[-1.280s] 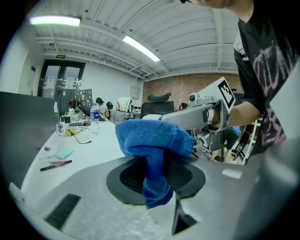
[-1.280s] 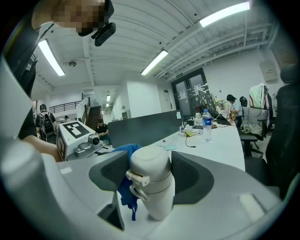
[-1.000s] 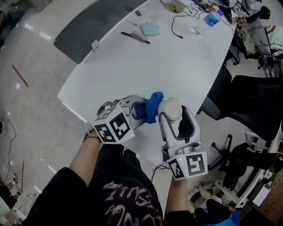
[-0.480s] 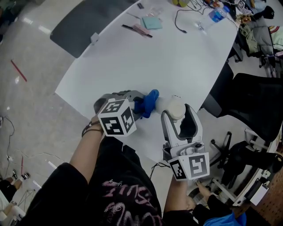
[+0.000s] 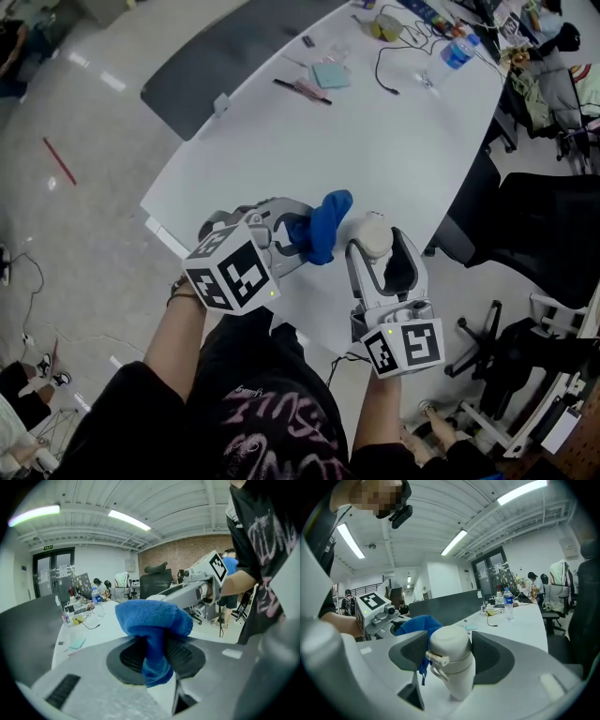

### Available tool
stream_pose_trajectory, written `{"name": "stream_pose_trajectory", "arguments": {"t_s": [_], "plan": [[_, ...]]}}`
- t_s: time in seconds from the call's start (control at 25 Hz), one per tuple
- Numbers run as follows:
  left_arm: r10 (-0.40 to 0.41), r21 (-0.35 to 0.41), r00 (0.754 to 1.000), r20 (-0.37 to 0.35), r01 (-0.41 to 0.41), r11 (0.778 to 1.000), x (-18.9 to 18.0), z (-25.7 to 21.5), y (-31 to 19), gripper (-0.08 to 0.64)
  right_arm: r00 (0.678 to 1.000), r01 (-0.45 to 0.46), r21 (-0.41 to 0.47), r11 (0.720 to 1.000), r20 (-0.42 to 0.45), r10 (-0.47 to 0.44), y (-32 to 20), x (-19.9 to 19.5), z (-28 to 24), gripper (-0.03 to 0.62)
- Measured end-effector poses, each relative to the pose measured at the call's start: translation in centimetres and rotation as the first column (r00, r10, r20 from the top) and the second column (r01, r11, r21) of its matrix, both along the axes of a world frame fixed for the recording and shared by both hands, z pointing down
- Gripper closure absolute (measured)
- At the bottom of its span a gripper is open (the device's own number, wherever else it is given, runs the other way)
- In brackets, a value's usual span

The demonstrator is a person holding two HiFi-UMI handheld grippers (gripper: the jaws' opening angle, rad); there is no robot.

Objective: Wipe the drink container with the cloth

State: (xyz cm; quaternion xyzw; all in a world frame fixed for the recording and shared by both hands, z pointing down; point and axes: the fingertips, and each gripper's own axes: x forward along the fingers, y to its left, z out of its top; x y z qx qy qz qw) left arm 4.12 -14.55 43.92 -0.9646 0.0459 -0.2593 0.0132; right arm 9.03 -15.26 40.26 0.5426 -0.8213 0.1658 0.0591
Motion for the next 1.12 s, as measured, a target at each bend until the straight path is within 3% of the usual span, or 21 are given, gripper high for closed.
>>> {"name": "stream_pose_trajectory", "arguments": {"t_s": [0.2,0.68,1.0,1.12], "plan": [[0.053,0.025,0.999,0.002,-0.053,0.998,1.6,-1.1,0.3,0.459,1.0,0.008,-0.002,1.0,0.01,-0.008,0.0,-0.1,-0.2,0.295],[0.089,-0.028,0.996,0.011,-0.088,0.996,2.4,1.1,0.3,0.459,0.999,0.008,-0.008,1.0,0.031,-0.008,-0.4,-0.1,0.0,0.292],[0.079,-0.124,0.997,-0.007,-0.079,0.989,2.5,4.2,0.2,0.459,0.999,0.002,-0.015,1.0,0.05,-0.001,-0.4,0.0,-0.1,0.291],[0.081,-0.138,0.996,0.024,-0.077,0.987,2.4,5.8,0.2,0.459,0.999,0.002,-0.018,1.0,0.049,-0.001,-0.4,-0.1,-0.1,0.291]]}}
